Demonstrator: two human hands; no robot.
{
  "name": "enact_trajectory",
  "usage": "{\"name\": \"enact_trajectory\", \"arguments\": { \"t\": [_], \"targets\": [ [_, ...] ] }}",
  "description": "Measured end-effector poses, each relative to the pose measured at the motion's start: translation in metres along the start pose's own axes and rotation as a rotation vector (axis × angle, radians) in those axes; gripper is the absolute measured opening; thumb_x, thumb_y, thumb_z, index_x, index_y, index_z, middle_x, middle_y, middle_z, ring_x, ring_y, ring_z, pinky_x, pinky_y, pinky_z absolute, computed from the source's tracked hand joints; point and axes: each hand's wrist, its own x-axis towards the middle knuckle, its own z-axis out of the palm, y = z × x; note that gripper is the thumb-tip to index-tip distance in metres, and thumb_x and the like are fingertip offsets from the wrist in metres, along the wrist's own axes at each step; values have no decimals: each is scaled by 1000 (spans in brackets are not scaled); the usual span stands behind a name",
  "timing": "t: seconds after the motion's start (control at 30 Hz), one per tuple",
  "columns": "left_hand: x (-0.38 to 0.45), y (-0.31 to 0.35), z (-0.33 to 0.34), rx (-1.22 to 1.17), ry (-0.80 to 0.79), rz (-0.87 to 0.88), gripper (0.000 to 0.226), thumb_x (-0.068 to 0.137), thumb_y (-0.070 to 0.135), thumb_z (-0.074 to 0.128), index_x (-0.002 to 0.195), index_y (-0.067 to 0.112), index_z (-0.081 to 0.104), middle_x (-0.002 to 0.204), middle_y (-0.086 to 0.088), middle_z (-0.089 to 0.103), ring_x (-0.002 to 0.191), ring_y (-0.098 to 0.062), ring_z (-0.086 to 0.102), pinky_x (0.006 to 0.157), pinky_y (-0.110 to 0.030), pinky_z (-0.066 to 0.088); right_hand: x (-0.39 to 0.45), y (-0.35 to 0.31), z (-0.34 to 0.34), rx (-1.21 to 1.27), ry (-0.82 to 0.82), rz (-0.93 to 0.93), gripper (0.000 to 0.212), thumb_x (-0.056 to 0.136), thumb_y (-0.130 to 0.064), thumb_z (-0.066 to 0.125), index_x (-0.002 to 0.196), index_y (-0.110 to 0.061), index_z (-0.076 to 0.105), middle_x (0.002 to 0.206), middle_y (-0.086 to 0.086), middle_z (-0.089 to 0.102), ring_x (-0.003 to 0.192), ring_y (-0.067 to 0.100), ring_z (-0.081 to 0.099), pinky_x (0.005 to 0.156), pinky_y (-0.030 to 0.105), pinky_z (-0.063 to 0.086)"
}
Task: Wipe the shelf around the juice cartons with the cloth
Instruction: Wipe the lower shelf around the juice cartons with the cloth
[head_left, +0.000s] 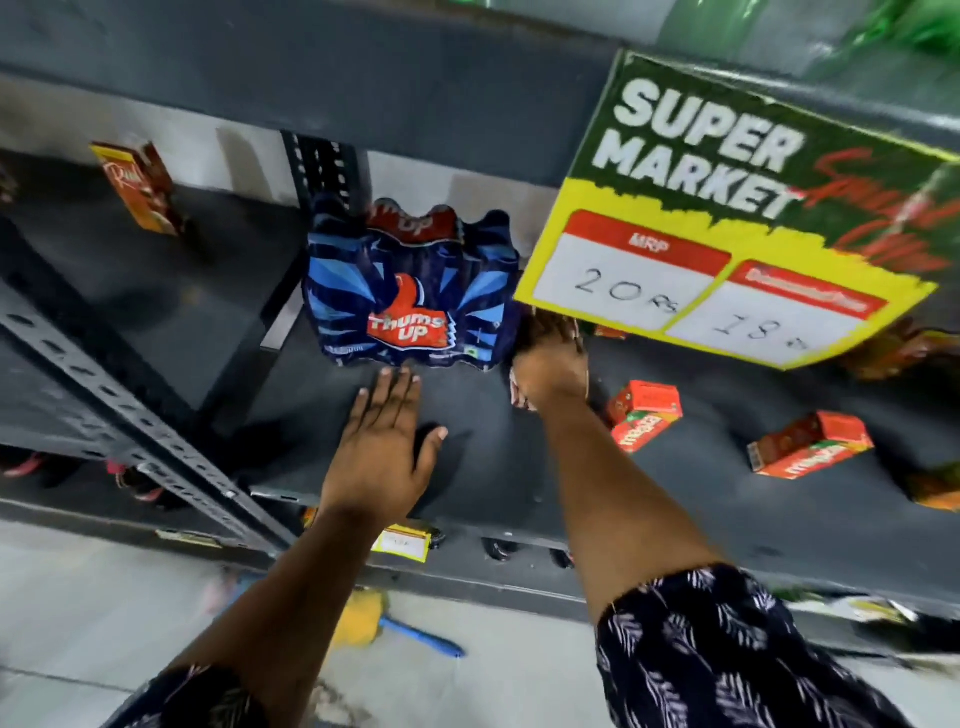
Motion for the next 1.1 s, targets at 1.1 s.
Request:
{"name": "enact_trajectory", "arguments": {
  "t": [1.1],
  "targets": [
    [-27, 29, -62, -49, 141, -128, 64, 97, 45, 22, 144, 2, 31, 152, -17, 33, 145, -26, 19, 120, -41, 10, -135, 13, -36, 41, -161, -685, 38, 80, -8, 59, 116, -20, 60, 139, 9, 54, 141, 23, 32, 118, 42, 18]
  ]
}}
